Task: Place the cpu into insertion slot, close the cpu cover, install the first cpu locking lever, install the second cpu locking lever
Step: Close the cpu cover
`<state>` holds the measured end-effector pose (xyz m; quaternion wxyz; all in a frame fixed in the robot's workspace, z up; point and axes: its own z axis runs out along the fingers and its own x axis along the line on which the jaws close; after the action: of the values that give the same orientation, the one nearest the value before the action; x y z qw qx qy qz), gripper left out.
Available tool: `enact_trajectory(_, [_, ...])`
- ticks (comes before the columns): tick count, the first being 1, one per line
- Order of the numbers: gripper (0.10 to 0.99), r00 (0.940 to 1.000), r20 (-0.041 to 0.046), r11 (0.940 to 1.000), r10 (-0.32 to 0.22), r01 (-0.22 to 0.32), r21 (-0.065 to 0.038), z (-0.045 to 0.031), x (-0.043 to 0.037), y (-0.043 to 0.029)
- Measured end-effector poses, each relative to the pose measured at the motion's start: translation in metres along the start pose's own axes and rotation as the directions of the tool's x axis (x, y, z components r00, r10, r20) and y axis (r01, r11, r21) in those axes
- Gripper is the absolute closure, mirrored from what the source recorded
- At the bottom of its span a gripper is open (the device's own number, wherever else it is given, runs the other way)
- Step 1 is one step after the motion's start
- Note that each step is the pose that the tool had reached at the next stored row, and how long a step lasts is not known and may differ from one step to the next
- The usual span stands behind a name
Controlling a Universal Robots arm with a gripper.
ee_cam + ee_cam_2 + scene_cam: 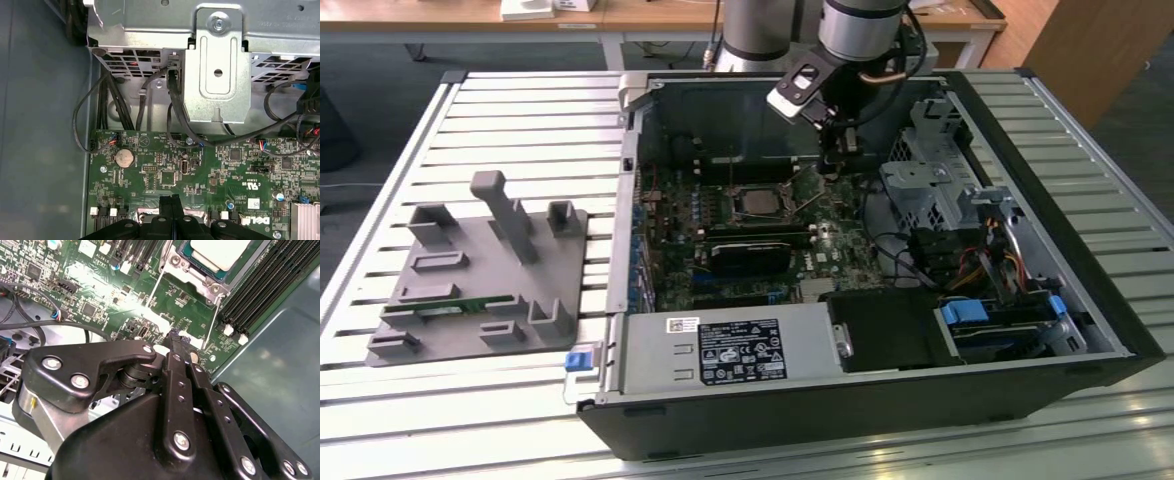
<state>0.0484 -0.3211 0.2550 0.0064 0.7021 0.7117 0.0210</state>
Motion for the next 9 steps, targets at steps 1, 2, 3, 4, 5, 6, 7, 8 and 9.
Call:
enact_trajectory(1, [0.98,1.0,0.0008,1.0,0.0,0.0,0.0,0.0001,0.0002,0.0004])
enact_trajectory(2, [0.98,1.0,0.0018,1.0,0.0,0.0,0.0,0.0001,0.0005,0.0008])
enact_trajectory(3, [0.98,1.0,0.0027,1.0,0.0,0.0,0.0,0.0002,0.0007,0.0014])
enact_trajectory(4, [0.98,1.0,0.0035,1.0,0.0,0.0,0.0,0.0003,0.0008,0.002])
enact_trajectory(5, [0.98,1.0,0.0043,1.0,0.0,0.0,0.001,0.0004,0.0009,0.0027])
enact_trajectory(6, [0.98,1.0,0.005,1.0,0.0,0.0,0.001,0.0005,0.001,0.0036])
enact_trajectory(7, [0.98,1.0,0.0052,1.0,0.0,0.0,0.001,0.0005,0.0011,0.0044])
enact_trajectory(8, [0.98,1.0,0.0052,1.0,0.0,0.0,0.001,0.0006,0.0011,0.0053])
enact_trajectory(9, [0.98,1.0,0.0052,1.0,0.0,0.0,0.002,0.0007,0.0011,0.006])
